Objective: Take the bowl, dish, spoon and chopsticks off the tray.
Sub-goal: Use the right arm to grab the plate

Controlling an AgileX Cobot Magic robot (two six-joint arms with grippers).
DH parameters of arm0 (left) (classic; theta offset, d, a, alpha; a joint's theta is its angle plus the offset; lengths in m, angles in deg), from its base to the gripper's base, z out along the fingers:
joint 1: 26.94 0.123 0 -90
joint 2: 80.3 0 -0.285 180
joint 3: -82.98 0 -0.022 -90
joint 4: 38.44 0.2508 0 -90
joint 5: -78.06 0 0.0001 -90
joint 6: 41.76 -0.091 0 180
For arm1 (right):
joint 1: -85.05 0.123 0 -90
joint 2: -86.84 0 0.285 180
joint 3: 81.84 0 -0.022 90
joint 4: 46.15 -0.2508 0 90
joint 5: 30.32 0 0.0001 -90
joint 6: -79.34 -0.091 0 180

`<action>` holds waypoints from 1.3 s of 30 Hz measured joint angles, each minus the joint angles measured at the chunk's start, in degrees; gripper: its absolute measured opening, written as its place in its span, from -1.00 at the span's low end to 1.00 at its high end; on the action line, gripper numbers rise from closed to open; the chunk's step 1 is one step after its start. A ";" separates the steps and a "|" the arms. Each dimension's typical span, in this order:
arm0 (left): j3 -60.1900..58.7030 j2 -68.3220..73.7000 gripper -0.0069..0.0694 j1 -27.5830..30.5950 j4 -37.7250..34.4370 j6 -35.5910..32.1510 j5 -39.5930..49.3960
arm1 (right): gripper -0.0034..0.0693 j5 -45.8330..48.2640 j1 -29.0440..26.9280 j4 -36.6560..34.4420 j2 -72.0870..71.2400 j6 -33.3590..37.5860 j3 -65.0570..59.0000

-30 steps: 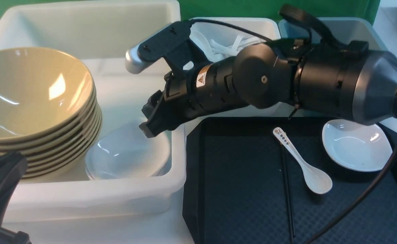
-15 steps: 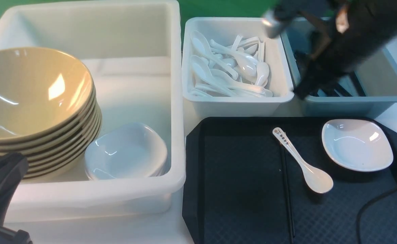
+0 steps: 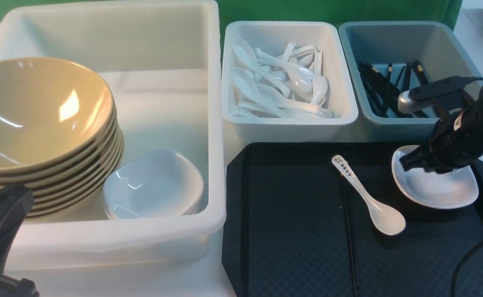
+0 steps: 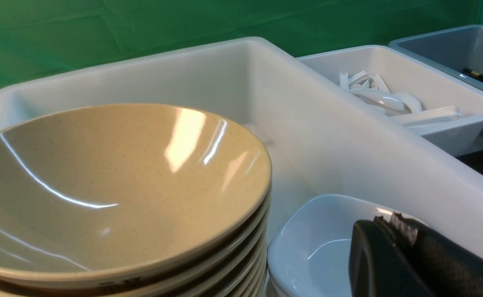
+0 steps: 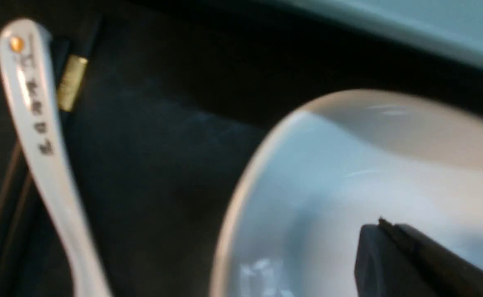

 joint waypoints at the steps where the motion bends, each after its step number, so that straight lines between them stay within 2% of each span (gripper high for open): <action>1: 0.00 0.00 -0.85 0.00 0.00 0.05 0.00 | -0.81 0.22 0.00 -0.44 0.31 0.10 0.00; 5: 0.00 0.00 -0.85 0.00 0.00 0.05 0.29 | -0.79 7.01 -0.11 -13.66 1.36 11.79 -0.30; 8: 0.00 0.00 -0.85 0.00 0.00 0.05 0.56 | -0.74 9.39 -0.11 -17.32 -0.18 15.53 -0.43; 9: 0.00 0.00 -0.85 0.00 0.00 0.05 0.63 | -0.73 9.49 -0.11 -17.41 -0.59 15.54 -0.43; 10: 0.00 0.00 -0.85 0.00 0.00 0.05 0.63 | -0.62 9.82 -0.71 -16.68 -3.41 15.30 -0.43; 11: 0.00 0.00 -0.85 0.00 0.00 0.05 0.63 | -0.62 9.82 -0.81 -16.52 -3.41 15.20 -0.43; 13: 0.00 0.00 -0.85 0.00 0.00 0.05 0.63 | -0.48 9.87 -1.73 -14.74 -5.56 13.78 -0.43; 16: 0.00 0.00 -0.85 0.00 0.00 0.05 0.68 | -0.11 10.05 -4.51 -10.83 -7.02 11.34 -0.43; 17: 0.00 0.00 -0.85 0.00 0.00 0.05 0.68 | -0.09 10.04 -4.83 -10.52 -7.02 11.20 -0.43; 18: 0.00 0.00 -0.85 0.00 0.00 0.05 0.68 | 0.09 9.97 -6.14 -9.70 -6.37 9.88 -0.43; 19: 0.00 0.00 -0.85 0.00 0.00 0.05 0.68 | 0.11 9.96 -6.43 -9.60 -6.27 9.68 -0.43; 21: 0.00 0.00 -0.85 0.00 0.00 0.05 0.68 | 0.30 9.28 -8.00 -9.13 -4.06 8.30 -0.43; 25: 0.00 0.00 -0.85 0.00 0.00 0.05 0.71 | 0.37 8.78 -8.69 -8.91 -1.12 7.78 -0.43; 29: 0.00 0.00 -0.85 0.00 0.00 0.05 1.08 | 0.30 7.99 -8.76 -9.15 1.70 7.77 -0.43; 30: 0.00 0.00 -0.85 0.00 0.06 0.05 1.08 | 0.14 7.64 -8.76 -9.87 1.77 7.72 -0.38; 32: 0.00 0.00 -0.85 0.00 0.11 0.05 1.08 | 0.02 7.64 -8.76 -10.16 1.58 7.77 -0.38; 35: 0.00 0.00 -0.85 0.00 1.69 0.05 1.08 | -0.40 7.75 -8.94 -10.86 -1.38 8.61 -0.38; 37: 0.00 0.00 -0.85 0.00 2.22 0.05 1.08 | -0.61 8.17 -8.94 -10.98 -5.66 10.03 -0.38; 39: 0.00 0.00 -0.85 0.00 2.48 0.05 0.62 | -0.72 8.35 -8.94 -10.15 -9.29 10.62 -0.43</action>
